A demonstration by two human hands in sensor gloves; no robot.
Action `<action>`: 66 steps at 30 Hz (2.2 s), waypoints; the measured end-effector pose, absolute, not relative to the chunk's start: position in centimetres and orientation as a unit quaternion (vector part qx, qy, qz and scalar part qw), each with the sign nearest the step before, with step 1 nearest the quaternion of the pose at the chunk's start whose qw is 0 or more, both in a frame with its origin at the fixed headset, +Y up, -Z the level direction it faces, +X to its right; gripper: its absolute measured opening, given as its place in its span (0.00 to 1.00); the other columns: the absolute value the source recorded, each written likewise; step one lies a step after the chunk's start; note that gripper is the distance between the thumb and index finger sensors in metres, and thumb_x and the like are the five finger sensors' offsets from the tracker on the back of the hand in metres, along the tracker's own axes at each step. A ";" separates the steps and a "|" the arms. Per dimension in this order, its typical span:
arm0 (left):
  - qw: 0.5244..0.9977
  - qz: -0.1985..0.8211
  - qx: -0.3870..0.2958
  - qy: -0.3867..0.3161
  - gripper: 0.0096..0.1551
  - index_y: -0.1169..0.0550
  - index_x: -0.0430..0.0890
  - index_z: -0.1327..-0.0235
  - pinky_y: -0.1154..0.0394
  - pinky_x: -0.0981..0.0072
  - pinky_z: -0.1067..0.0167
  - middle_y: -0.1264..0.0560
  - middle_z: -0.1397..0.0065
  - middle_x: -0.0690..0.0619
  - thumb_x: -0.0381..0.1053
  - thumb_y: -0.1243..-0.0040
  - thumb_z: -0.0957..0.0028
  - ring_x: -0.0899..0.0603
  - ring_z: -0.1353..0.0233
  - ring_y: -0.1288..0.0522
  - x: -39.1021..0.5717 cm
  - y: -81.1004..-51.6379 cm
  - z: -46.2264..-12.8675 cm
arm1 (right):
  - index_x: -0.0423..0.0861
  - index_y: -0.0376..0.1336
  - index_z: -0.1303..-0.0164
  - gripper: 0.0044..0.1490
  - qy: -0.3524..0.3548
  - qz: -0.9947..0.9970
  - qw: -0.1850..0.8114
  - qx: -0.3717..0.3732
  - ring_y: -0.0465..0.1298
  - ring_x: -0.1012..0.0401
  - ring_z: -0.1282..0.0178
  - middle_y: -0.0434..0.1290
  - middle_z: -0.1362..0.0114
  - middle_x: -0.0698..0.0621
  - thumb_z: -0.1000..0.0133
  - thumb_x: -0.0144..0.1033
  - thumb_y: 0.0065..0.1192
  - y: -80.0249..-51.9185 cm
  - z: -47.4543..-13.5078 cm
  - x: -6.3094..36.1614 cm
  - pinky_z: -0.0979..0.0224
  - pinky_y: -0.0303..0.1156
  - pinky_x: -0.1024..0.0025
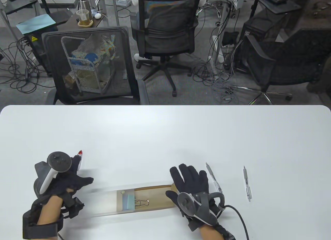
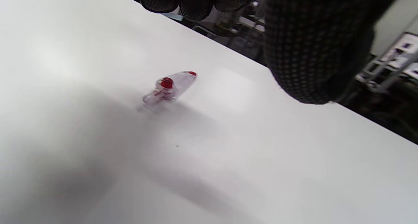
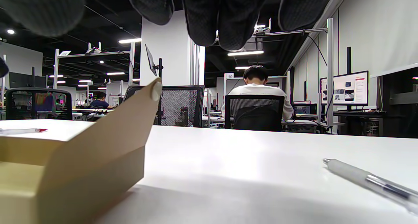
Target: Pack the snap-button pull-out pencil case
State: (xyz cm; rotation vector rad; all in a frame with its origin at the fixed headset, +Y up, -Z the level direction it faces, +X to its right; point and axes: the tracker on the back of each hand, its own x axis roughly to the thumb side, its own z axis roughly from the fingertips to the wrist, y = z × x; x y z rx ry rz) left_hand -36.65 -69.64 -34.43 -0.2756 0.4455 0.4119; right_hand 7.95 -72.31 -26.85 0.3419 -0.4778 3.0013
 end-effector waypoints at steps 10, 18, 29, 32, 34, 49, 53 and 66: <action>0.907 0.099 -0.188 0.363 0.56 0.34 0.58 0.23 0.48 0.36 0.18 0.35 0.17 0.55 0.65 0.23 0.68 0.41 0.17 0.35 -37.6 -73.4 -40.7 | 0.68 0.47 0.19 0.51 -0.161 0.980 0.040 0.110 0.63 0.54 0.14 0.58 0.11 0.56 0.54 0.76 0.50 -72.2 -26.8 8.0 0.17 0.57 0.39; 0.885 0.015 -0.219 0.410 0.53 0.32 0.57 0.25 0.46 0.37 0.18 0.32 0.20 0.55 0.66 0.24 0.67 0.42 0.20 0.30 -37.2 -75.4 -43.1 | 0.68 0.47 0.19 0.51 -0.163 0.980 0.038 0.108 0.62 0.54 0.14 0.58 0.11 0.56 0.54 0.76 0.49 -72.1 -26.7 8.1 0.17 0.57 0.39; 0.879 0.014 -0.216 0.426 0.43 0.26 0.55 0.32 0.41 0.38 0.20 0.25 0.28 0.55 0.63 0.26 0.63 0.44 0.28 0.23 -37.0 -75.1 -42.7 | 0.68 0.47 0.19 0.51 -0.165 0.980 0.035 0.110 0.63 0.54 0.14 0.58 0.11 0.56 0.54 0.76 0.49 -72.1 -26.6 8.0 0.17 0.57 0.39; 0.880 0.020 -0.205 0.428 0.39 0.24 0.55 0.36 0.39 0.39 0.20 0.22 0.32 0.57 0.62 0.25 0.63 0.45 0.31 0.21 -37.0 -75.1 -42.5 | 0.68 0.48 0.19 0.51 -0.165 0.980 0.035 0.109 0.63 0.54 0.14 0.58 0.11 0.56 0.54 0.76 0.49 -72.1 -26.6 8.0 0.17 0.57 0.39; 0.881 0.021 -0.202 0.428 0.38 0.24 0.55 0.36 0.39 0.39 0.20 0.22 0.32 0.57 0.62 0.26 0.63 0.45 0.31 0.20 -36.9 -75.0 -42.4 | 0.68 0.47 0.19 0.51 -0.165 0.980 0.035 0.109 0.63 0.54 0.14 0.58 0.11 0.56 0.54 0.76 0.49 -72.1 -26.6 8.0 0.17 0.57 0.39; 0.965 0.080 -0.102 0.226 0.38 0.22 0.53 0.39 0.40 0.35 0.22 0.20 0.36 0.55 0.62 0.25 0.65 0.43 0.34 0.19 -31.2 -71.5 -39.8 | 0.68 0.47 0.19 0.51 -0.160 0.980 0.034 0.109 0.62 0.54 0.14 0.58 0.11 0.56 0.54 0.76 0.49 -72.1 -26.6 7.9 0.17 0.57 0.40; 0.990 0.056 -0.055 0.114 0.38 0.22 0.53 0.38 0.41 0.34 0.21 0.21 0.34 0.56 0.61 0.26 0.65 0.43 0.33 0.20 -26.6 -69.1 -37.1 | 0.68 0.47 0.19 0.51 -0.158 0.981 0.034 0.110 0.62 0.54 0.14 0.58 0.11 0.56 0.54 0.76 0.49 -72.1 -26.6 7.9 0.17 0.57 0.40; 0.988 0.026 -0.001 -0.155 0.38 0.22 0.54 0.37 0.42 0.34 0.20 0.21 0.34 0.57 0.61 0.27 0.64 0.44 0.32 0.20 -17.0 -69.1 -26.8 | 0.68 0.47 0.19 0.51 -0.143 0.984 0.030 0.104 0.62 0.54 0.14 0.57 0.11 0.56 0.54 0.76 0.50 -72.3 -26.8 8.0 0.17 0.57 0.40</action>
